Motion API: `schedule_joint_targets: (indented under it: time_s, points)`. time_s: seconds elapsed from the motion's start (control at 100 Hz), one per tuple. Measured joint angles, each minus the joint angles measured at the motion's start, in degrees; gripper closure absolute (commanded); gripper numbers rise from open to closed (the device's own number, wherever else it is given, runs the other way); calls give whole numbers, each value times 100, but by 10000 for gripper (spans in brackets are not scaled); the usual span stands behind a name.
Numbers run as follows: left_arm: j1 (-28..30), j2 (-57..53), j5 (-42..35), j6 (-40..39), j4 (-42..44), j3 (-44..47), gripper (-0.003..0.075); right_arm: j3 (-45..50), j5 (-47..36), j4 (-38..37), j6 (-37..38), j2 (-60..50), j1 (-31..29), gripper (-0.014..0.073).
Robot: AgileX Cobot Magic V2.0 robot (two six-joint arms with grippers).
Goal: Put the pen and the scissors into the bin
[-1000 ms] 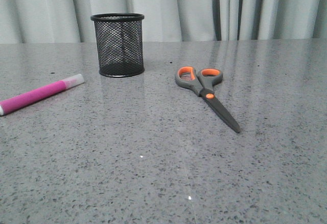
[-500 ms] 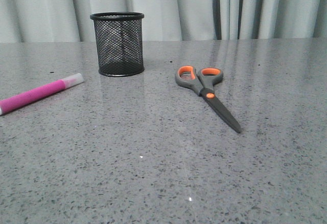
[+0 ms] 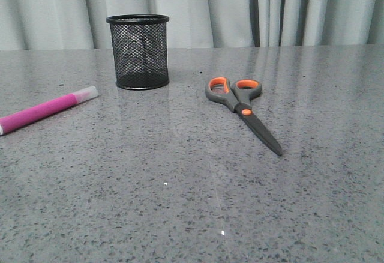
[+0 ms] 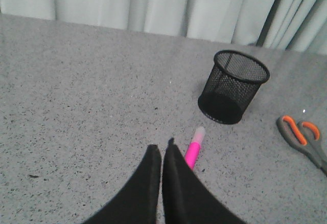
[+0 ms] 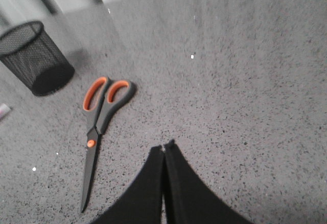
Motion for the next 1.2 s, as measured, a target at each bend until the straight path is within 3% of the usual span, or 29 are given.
schedule_joint_targets:
  time_s: [0.21,0.48,0.58,0.7,0.75,0.81,1.01,1.2]
  points:
    - [0,914,388,0,38,-459,739,-691,97,-59,-20,1151,0,643]
    - [0,1533,639,250,-100,-478,722,-1062,365,-59,-189,1796,0,629]
    - [0,1688,706,528,-271,-487,606,-1238,452,-59,-321,1978,0,527]
    - [0,1857,742,986,-612,-487,335,-1412,576,-59,-437,2111,0,318]
    - [0,1927,768,1187,-789,-487,282,-1458,599,-59,-446,2135,0,277]
    - [0,2031,837,1433,-1028,-536,283,-1470,608,-59,-465,2143,0,274]
    - [0,2646,1543,2144,-1342,-1111,400,-1475,679,-59,-479,2156,0,274]
    - [-14,3490,2234,2685,-1354,-1882,402,-1475,740,-59,-493,2156,0,274]
